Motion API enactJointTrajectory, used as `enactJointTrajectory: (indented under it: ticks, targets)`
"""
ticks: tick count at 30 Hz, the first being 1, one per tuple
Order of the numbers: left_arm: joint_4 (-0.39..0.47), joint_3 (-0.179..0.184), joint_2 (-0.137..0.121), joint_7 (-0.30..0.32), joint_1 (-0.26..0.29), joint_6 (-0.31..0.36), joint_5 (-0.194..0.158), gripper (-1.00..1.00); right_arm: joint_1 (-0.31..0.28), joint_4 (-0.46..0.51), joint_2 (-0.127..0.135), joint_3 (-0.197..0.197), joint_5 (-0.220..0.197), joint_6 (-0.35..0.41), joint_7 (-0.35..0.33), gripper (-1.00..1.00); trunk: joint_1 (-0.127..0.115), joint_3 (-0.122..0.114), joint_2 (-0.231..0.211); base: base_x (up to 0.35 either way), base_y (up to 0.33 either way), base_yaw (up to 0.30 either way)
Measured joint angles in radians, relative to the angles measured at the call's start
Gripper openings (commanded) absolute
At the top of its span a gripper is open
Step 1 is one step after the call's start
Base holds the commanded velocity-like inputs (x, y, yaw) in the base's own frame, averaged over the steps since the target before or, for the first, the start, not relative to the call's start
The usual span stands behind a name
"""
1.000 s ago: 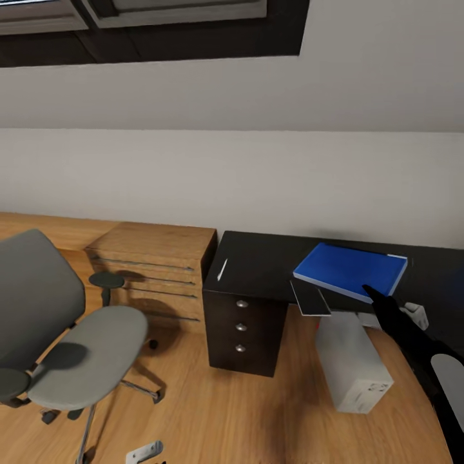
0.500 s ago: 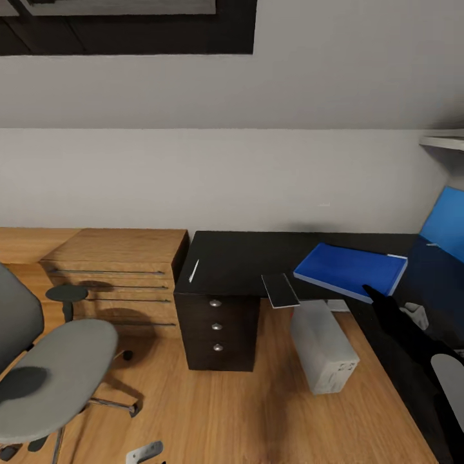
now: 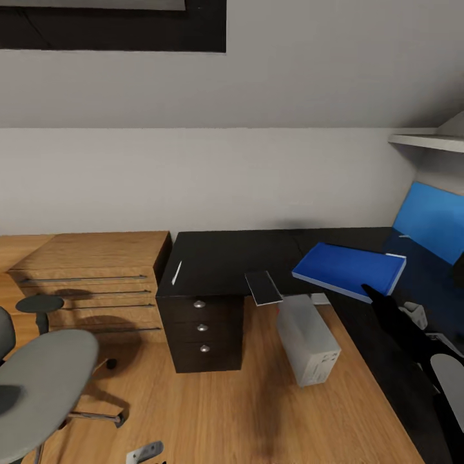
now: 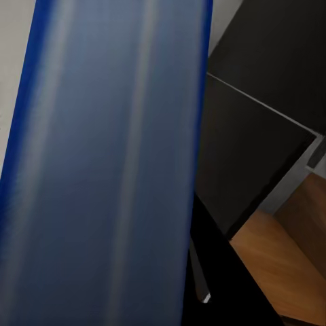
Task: In the bedroom, organize the workspace by keeping the computer under the desk, ensuring the monitor is on the desk, placing the keyboard on the desk next to the monitor, placing the mouse on the desk next to the keyboard, moving the folder from the swivel chair onto the desk next to the mouse, stacking the notebook on top of the folder with the pen on top of the notebook, and positioning the swivel chair next to the desk.
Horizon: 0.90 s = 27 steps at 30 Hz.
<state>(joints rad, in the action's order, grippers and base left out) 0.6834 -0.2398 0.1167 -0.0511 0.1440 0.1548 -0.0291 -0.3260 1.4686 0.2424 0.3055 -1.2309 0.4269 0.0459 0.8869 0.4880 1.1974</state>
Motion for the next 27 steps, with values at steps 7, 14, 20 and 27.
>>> enactJointTrajectory:
  ticks: [7,14,20,27]
  targets:
    - [0.0,0.001,0.001,0.0,0.0,0.0,0.001,1.0,0.0,0.002,-0.001,0.0,0.0,-0.003,-0.001,-1.0,-0.001,0.0,0.0,0.283,0.0,-0.002]
    - [-0.002,0.003,0.002,0.0,0.0,0.0,0.001,1.0,0.0,0.006,-0.004,-0.001,-0.004,-0.007,-0.018,-1.0,-0.001,0.0,0.0,0.318,0.0,0.0]
    - [-0.002,0.003,0.001,0.0,0.0,0.0,0.001,1.0,0.0,0.009,-0.015,-0.009,-0.001,-0.029,-0.033,-1.0,0.0,0.0,0.0,0.289,0.0,0.0]
    - [-0.002,0.003,0.001,0.0,0.0,0.001,0.001,1.0,0.0,0.007,-0.088,-0.013,-0.002,-0.341,0.013,-1.0,0.0,0.0,0.0,0.172,0.0,0.0]
